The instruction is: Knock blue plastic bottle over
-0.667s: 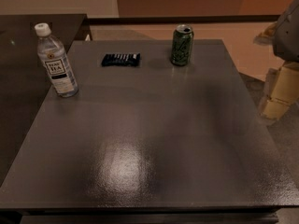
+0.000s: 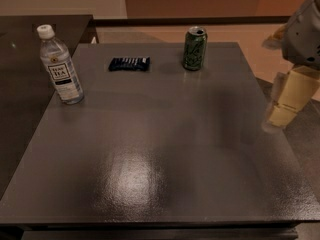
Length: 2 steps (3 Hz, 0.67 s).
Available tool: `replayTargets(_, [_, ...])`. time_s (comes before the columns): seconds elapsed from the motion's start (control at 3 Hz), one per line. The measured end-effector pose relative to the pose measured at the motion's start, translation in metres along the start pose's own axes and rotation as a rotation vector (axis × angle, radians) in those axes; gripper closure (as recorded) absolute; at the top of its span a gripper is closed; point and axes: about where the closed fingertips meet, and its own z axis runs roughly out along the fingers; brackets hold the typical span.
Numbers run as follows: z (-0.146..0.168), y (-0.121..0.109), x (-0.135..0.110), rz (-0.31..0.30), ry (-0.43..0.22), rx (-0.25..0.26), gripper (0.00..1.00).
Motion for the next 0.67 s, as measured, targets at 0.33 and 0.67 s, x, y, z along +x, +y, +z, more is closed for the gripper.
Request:
replayTargets(0.33, [0.011, 0.004, -0.032, 0.009, -0.073, 0.0, 0.0])
replayTargets(0.67, [0.025, 0.007, -0.063, 0.011, -0.15, 0.012, 0.0])
